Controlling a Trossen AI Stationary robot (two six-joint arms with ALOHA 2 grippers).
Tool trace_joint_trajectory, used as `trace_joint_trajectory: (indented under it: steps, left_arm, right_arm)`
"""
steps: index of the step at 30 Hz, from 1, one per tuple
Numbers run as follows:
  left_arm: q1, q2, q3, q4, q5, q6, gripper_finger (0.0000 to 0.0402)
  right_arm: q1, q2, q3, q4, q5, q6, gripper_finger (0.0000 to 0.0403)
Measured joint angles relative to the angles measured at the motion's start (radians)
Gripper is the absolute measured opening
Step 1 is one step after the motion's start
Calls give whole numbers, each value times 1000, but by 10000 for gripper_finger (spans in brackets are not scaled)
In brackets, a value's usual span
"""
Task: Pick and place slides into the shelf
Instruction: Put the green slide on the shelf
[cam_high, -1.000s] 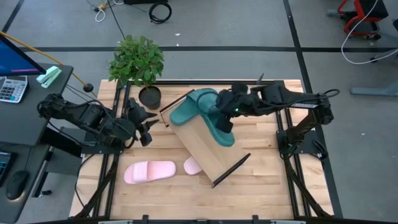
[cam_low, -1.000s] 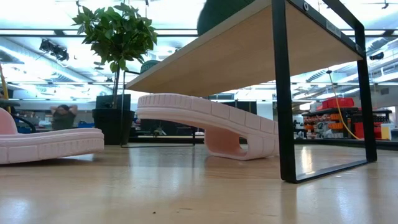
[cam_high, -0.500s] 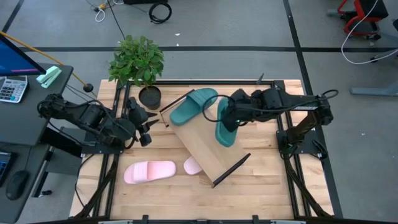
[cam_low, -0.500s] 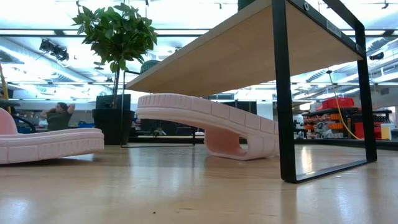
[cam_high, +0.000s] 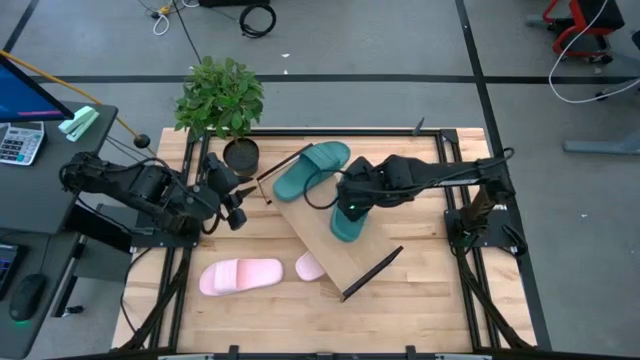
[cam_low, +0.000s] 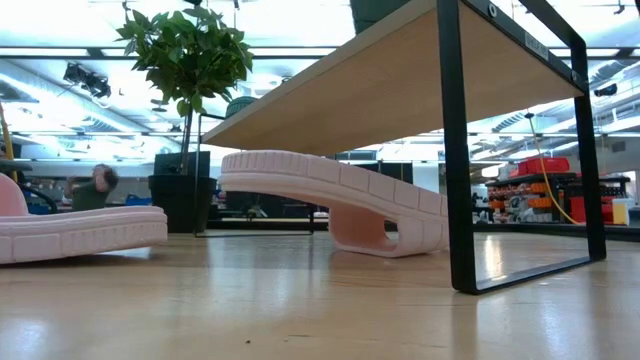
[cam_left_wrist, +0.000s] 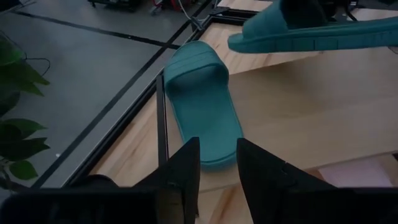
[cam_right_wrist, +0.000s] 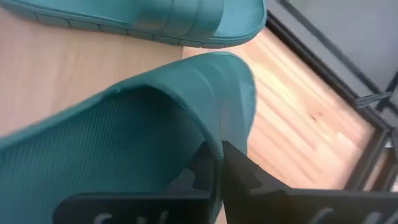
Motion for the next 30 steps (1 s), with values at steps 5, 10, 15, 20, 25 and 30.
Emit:
trace_joint_trajectory:
  steps: [5, 10, 15, 20, 25, 30]
  left_arm:
    - [0, 0, 0, 0, 2, -9, 111]
    - [0, 0, 0, -1, 2, -10, 114]
    - [0, 0, 0, -1, 2, 21, 112]
    - [0, 0, 0, 2, 2, 8, 116]
    - [0, 0, 0, 2, 2, 2, 119]
    - [0, 0, 0, -1, 2, 2, 117]
  right_arm:
    - [-33, 18, -1, 4, 21, -6, 11]
    - [-69, 25, -1, 8, 27, 1, 11]
    - [-89, 33, -1, 21, 23, 2, 11]
    - [-111, 47, -1, 54, 9, 51, 11]
    - [-122, 69, 0, 71, -37, 89, 11]
    - [-117, 93, -1, 84, -51, 130, 11]
